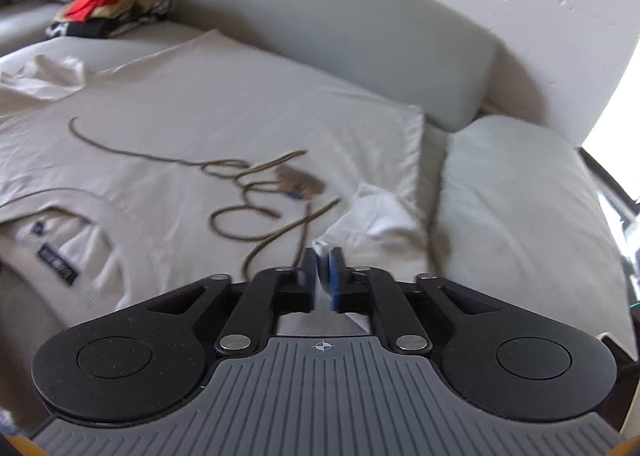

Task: Fold clothes

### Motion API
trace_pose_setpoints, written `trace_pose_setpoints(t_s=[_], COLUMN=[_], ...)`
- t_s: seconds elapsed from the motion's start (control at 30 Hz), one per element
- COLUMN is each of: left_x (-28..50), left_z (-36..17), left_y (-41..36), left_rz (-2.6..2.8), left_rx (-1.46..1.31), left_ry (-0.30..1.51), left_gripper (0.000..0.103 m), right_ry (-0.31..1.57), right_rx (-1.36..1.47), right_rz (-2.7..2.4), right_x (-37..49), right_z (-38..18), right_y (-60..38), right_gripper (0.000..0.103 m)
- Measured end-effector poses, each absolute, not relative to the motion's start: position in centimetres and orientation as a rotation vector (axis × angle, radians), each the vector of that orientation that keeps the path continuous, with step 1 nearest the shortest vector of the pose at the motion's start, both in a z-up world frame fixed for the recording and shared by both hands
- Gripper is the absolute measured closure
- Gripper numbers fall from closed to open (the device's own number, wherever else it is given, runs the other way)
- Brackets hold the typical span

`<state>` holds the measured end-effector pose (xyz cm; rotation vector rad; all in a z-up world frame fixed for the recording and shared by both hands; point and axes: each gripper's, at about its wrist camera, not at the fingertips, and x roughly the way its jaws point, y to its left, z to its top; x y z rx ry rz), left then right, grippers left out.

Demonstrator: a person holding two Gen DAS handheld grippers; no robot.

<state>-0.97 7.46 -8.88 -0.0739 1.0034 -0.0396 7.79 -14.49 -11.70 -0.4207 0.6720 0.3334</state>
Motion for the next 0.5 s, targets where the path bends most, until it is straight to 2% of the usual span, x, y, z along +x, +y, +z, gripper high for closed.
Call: trace_pose_setpoints(t_s=[0.13,0.27,0.5], left_x=[-0.9,-0.7,-0.4], left_z=[-9.0,-9.2,-9.4], left_y=[7.3,7.0,6.5], left_rz=[-0.041,-0.041,-0.041], left_rx=[-0.072,-0.066,-0.048], left_ry=[1.008,1.016,1.029], left_gripper=[0.034,0.034,0.034], right_ry=[0.71,0.727,0.801], right_rx=[-0.212,0.024,0.114], right_rz=[0.343,0.238,0.189], right_x=[7.9,9.6,13.3], right_z=[-10.1,-9.1,-9.3], right_y=[-17.0,-20.4,-19.8], right_gripper=[0.064,0.064,0.066])
